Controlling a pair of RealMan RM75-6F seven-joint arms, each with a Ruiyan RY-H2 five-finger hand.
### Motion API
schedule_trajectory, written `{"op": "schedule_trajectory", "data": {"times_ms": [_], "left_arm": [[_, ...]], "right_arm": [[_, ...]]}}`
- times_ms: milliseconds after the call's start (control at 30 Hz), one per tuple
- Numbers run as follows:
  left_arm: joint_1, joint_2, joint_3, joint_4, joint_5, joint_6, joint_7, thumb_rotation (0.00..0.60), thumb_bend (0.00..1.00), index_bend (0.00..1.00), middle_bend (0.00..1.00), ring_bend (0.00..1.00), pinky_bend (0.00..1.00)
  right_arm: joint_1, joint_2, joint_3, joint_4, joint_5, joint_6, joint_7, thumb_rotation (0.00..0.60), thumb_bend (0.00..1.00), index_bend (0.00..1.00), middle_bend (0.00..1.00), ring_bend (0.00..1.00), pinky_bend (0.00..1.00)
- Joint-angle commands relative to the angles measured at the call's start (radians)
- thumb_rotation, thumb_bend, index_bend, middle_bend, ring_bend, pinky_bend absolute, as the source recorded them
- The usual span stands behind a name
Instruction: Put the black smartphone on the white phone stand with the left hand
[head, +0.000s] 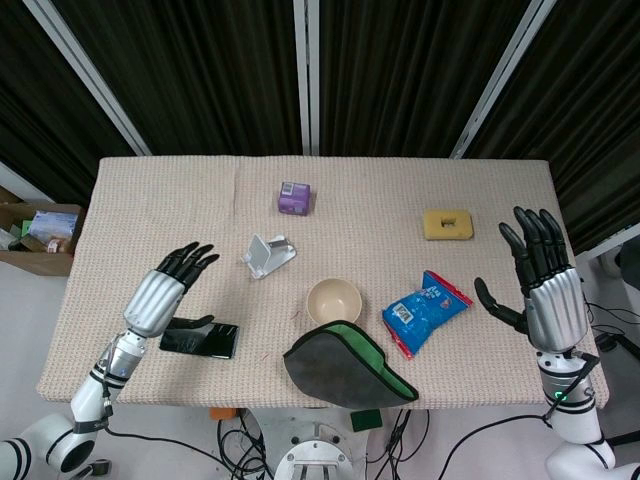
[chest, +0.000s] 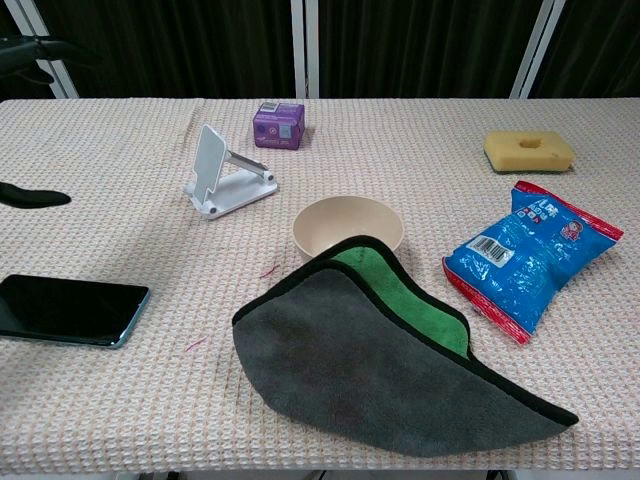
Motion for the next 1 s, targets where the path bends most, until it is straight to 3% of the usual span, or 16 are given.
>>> {"op": "schedule_trajectory", "data": {"times_ms": [33,367,500,633,733,867,1000], "left_arm": [[-0.009,-0.009,0.010,-0.002,0.006,-0.010,0.010,0.525,0.09,0.12,0.07,0.04,0.17],[-0.017,-0.010,0.044,-0.006,0.016,-0.023,0.055,0.526,0.09,0.12,0.07,0.04,0.17],[-0.005,0.028,0.088,-0.039,0.028,-0.037,0.084,0.525,0.08,0.12,0.07,0.04,0.18],[0.015,0.119,0.157,-0.132,-0.023,-0.124,0.104,0.579,0.09,0.12,0.08,0.07,0.26],[0.000,0.193,0.187,-0.220,-0.064,-0.209,0.141,0.600,0.09,0.12,0.08,0.07,0.27],[-0.027,0.224,0.185,-0.282,-0.127,-0.296,0.234,0.600,0.09,0.12,0.10,0.07,0.26],[-0.062,0.196,0.165,-0.306,-0.197,-0.377,0.282,0.600,0.09,0.15,0.10,0.07,0.24]], "right_arm": [[-0.009,0.012,-0.007,0.007,0.009,0.003,0.002,0.592,0.37,0.00,0.00,0.00,0.00],[-0.035,0.031,-0.025,0.008,0.012,0.039,0.030,0.593,0.37,0.00,0.00,0.00,0.00],[-0.044,0.036,-0.027,0.014,0.021,0.049,0.041,0.593,0.37,0.00,0.00,0.00,0.00],[-0.049,0.040,-0.029,0.030,0.030,0.054,0.058,0.593,0.37,0.00,0.00,0.00,0.00],[-0.052,0.038,-0.033,0.049,0.035,0.056,0.072,0.594,0.37,0.00,0.00,0.00,0.00],[-0.058,0.027,-0.037,0.067,0.043,0.065,0.083,0.595,0.37,0.00,0.00,0.00,0.00],[-0.065,0.017,-0.040,0.082,0.048,0.075,0.087,0.594,0.37,0.00,0.00,0.00,0.00]]}}
